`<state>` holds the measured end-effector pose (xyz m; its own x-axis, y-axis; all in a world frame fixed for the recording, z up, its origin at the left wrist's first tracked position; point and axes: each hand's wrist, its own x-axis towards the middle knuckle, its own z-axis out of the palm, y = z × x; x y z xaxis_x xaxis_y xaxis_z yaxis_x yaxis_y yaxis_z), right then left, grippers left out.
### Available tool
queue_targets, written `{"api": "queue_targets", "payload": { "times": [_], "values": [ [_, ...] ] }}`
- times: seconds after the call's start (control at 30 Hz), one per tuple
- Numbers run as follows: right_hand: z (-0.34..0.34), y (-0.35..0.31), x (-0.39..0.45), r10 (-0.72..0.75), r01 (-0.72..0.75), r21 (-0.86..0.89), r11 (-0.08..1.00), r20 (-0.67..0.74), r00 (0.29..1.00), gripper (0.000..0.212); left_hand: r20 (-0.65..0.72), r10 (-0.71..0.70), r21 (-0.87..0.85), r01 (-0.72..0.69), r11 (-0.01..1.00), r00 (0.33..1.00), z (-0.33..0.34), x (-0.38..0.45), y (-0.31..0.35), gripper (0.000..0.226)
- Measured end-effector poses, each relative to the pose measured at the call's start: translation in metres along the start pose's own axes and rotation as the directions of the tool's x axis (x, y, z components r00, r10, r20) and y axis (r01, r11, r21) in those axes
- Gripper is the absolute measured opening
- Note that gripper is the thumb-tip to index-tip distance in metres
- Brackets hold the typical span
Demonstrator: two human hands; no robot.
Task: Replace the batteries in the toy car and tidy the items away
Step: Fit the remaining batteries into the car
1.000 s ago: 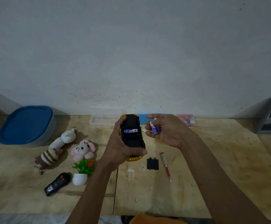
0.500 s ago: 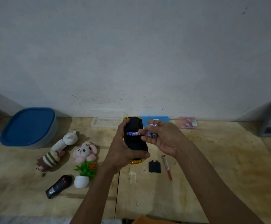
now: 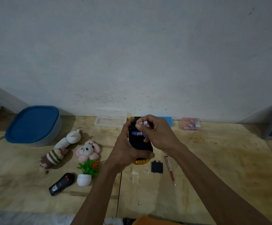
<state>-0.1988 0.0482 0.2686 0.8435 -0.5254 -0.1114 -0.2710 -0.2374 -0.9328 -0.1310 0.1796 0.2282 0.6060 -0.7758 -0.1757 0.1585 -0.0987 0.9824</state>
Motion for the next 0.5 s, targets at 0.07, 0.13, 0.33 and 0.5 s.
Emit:
{"api": "queue_targets", "payload": {
  "times": [0.07, 0.13, 0.33, 0.5],
  "values": [
    [0.000, 0.001, -0.001, -0.025, 0.025, -0.006, 1.000, 0.010, 1.000, 0.012, 0.005, -0.002, -0.011, 0.002, 1.000, 1.000, 0.000, 0.000, 0.000, 0.119],
    [-0.001, 0.003, 0.000, -0.042, 0.042, -0.027, 0.999, 0.002, 0.999, 0.012, 0.006, -0.005, -0.017, 0.005, 1.000, 1.000, 0.000, -0.001, 0.000, 0.120],
    [0.001, 0.014, 0.003, -0.208, 0.208, -0.180, 0.961, 0.023, 0.978, 0.015, 0.039, 0.016, -0.021, -0.015, 1.000, 0.999, 0.004, -0.003, 0.006, 0.112],
    [-0.003, 0.018, 0.007, -0.378, 0.397, -0.302, 0.867, 0.122, 0.918, 0.023, 0.020, -0.012, -0.033, 0.012, 0.999, 1.000, 0.002, -0.005, 0.001, 0.115]
  ]
}}
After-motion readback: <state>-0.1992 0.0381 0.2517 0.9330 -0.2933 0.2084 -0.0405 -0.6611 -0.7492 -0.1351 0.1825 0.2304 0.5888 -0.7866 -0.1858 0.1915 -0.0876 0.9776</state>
